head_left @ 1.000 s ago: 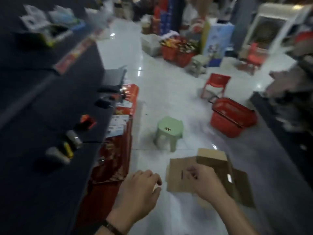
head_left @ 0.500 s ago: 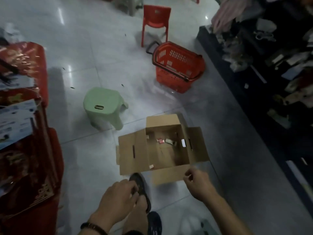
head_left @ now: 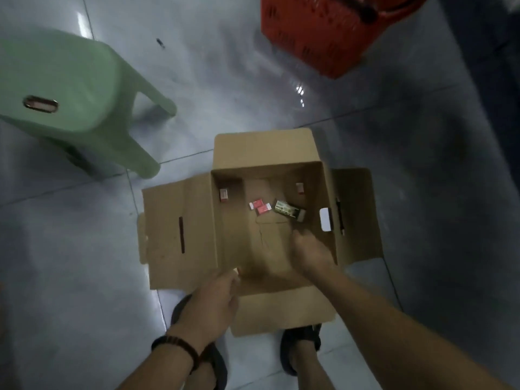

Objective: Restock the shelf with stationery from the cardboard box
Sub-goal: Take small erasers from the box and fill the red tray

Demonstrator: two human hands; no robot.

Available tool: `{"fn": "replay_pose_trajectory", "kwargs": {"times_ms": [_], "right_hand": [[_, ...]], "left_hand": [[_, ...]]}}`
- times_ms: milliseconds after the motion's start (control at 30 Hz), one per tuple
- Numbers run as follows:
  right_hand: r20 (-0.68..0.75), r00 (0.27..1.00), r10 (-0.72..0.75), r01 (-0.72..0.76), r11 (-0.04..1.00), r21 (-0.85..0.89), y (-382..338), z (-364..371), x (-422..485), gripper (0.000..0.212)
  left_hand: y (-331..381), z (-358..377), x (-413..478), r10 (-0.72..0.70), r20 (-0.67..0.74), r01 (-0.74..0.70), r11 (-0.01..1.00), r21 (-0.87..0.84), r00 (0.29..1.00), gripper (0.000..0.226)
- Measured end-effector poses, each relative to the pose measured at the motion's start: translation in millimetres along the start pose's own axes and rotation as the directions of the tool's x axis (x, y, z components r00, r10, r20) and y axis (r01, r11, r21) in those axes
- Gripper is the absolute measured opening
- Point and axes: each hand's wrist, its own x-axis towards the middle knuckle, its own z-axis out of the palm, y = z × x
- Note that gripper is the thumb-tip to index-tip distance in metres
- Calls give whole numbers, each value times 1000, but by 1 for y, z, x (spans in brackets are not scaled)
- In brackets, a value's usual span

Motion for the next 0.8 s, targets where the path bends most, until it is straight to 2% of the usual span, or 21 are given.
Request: {"fn": "replay_pose_trajectory", "kwargs": {"times_ms": [100, 167, 233, 300, 400, 500, 600, 667, 733, 800], "right_hand": [[-106, 989, -103, 93, 991, -95, -8, 14, 87, 58], [-180, 965, -189, 167, 977, -134, -21, 22, 138, 58], [-185, 946, -266, 221, 947, -235, -33, 30, 181, 63], [-131, 937, -323, 264, 904, -337, -41, 38, 211, 73], [-123, 913, -388, 308, 857, -413, -36, 52, 232, 60], [-154, 887, -435, 351, 853, -386, -21, 64, 236, 46], [-184, 884, -431, 365, 880, -305, -10, 67, 238, 39], [-186, 883, -432, 379, 887, -264, -6, 65, 238, 38], [-199, 888, -414, 379, 906, -191, -5, 65, 236, 35], [-207, 895, -396, 364, 914, -176, -4, 67, 233, 28]], "left_hand": [[-2, 36, 72, -41, -83, 37, 998, -44, 996, 36], [-5, 59, 112, -84, -138, 79, 996, -45, 987, 46], [-15, 81, 147, -170, -149, 166, 985, -39, 974, 51], [-24, 100, 173, -261, -119, 268, 962, 53, 958, 47], [-36, 125, 205, -302, -126, 327, 876, 355, 945, 37], [-50, 148, 224, -285, -180, 337, 776, 533, 941, 34], [-55, 155, 239, -276, -160, 316, 745, 588, 948, 48], [-57, 156, 244, -223, -202, 301, 724, 620, 954, 55], [-60, 159, 244, -185, -182, 260, 692, 673, 966, 44], [-60, 154, 242, -172, -164, 238, 733, 637, 971, 32]]}}
